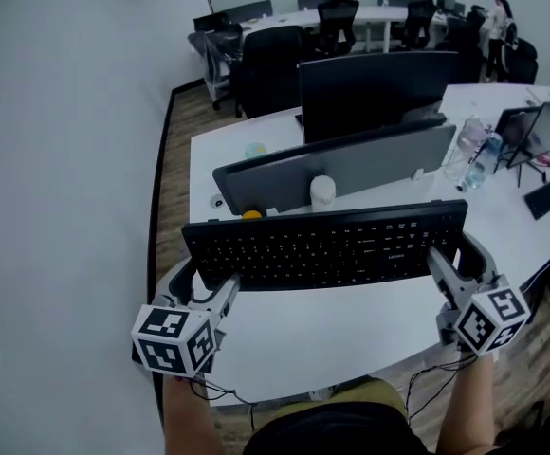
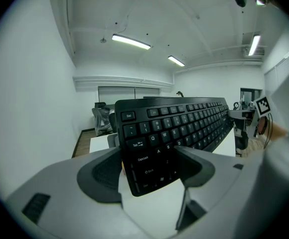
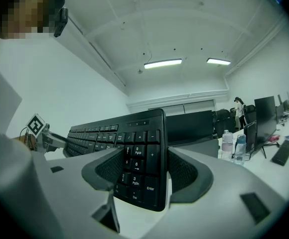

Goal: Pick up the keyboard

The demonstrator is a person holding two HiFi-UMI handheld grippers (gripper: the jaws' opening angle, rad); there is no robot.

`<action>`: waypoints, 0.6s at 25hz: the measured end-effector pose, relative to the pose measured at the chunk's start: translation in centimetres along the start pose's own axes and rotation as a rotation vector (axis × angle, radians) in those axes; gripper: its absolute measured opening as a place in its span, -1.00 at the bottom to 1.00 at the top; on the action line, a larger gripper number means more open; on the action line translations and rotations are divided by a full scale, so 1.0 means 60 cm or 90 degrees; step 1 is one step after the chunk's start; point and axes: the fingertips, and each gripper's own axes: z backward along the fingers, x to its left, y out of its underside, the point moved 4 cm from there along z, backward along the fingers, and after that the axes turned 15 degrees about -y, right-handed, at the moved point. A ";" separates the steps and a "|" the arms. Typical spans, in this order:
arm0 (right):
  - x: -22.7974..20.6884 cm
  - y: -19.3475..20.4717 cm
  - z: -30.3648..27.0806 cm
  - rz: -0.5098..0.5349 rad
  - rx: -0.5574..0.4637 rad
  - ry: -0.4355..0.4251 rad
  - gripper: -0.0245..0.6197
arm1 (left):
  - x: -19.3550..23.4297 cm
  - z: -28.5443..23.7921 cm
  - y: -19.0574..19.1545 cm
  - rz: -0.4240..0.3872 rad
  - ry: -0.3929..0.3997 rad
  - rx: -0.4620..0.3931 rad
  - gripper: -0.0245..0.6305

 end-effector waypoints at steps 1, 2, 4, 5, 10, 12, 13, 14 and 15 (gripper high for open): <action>0.003 -0.002 0.003 0.001 -0.003 0.005 -0.04 | 0.001 0.001 -0.003 -0.001 0.002 -0.003 0.07; 0.006 -0.003 0.005 0.001 -0.005 0.010 -0.04 | 0.002 0.000 -0.005 -0.001 0.004 -0.006 0.07; 0.009 -0.004 0.009 0.002 -0.009 0.024 -0.04 | 0.002 -0.004 -0.008 -0.002 0.011 -0.010 0.07; 0.010 -0.006 0.011 0.002 -0.011 0.030 -0.04 | 0.003 -0.007 -0.010 -0.002 0.017 -0.011 0.07; 0.017 -0.016 0.014 0.006 -0.012 0.039 -0.04 | 0.007 -0.009 -0.021 -0.003 0.023 -0.012 0.07; 0.017 -0.017 0.012 0.008 -0.011 0.039 -0.04 | 0.008 -0.011 -0.024 -0.003 0.021 -0.013 0.07; 0.015 -0.019 0.011 0.008 -0.011 0.038 -0.04 | 0.008 -0.012 -0.025 -0.002 0.021 -0.014 0.07; 0.013 -0.020 0.011 0.008 -0.012 0.038 -0.04 | 0.007 -0.012 -0.027 -0.001 0.022 -0.015 0.07; 0.011 -0.022 0.011 0.007 -0.013 0.037 -0.04 | 0.006 -0.012 -0.028 0.000 0.023 -0.017 0.07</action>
